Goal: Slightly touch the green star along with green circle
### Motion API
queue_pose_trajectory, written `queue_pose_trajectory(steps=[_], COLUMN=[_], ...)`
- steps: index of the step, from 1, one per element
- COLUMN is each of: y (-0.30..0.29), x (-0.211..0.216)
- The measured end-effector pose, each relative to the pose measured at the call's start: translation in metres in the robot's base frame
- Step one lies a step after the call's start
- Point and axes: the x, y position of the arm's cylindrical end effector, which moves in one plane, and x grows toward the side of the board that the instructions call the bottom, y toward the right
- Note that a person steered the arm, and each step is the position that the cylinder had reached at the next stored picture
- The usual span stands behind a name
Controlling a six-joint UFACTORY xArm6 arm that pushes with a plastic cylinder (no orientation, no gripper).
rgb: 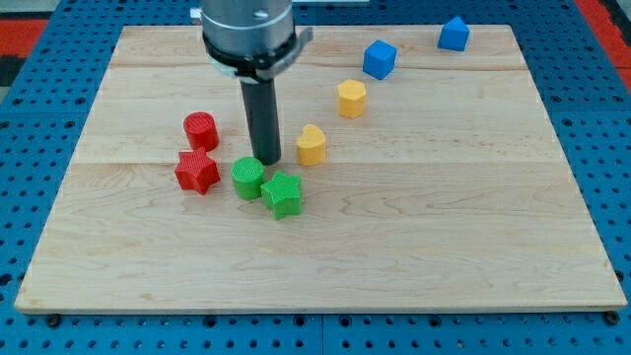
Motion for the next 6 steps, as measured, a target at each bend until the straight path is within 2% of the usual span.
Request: queue_pose_trajectory(steps=[1, 4, 5, 6], y=[-0.001, 0.005, 0.025, 0.015], x=[-0.024, 0.035, 0.031, 0.001])
